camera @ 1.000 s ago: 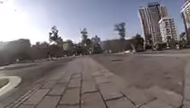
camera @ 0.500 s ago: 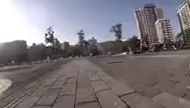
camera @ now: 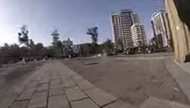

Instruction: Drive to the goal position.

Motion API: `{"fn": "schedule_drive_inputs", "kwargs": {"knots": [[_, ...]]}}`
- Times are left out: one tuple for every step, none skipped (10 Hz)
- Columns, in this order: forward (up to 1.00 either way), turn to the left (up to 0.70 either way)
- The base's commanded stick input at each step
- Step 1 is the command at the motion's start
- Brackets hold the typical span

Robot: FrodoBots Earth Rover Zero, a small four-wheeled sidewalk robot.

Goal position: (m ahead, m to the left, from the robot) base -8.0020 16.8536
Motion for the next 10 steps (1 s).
{"fn": "schedule_drive_inputs", "kwargs": {"knots": [[0.47, -0.47], [0.52, -0.2], [0.57, 0.0], [0.61, 0.0], [0.65, 0.0], [0.66, 0.0], [0.67, 0.0], [0.67, 0.0], [0.67, 0.0], [0.67, 0.0]]}}
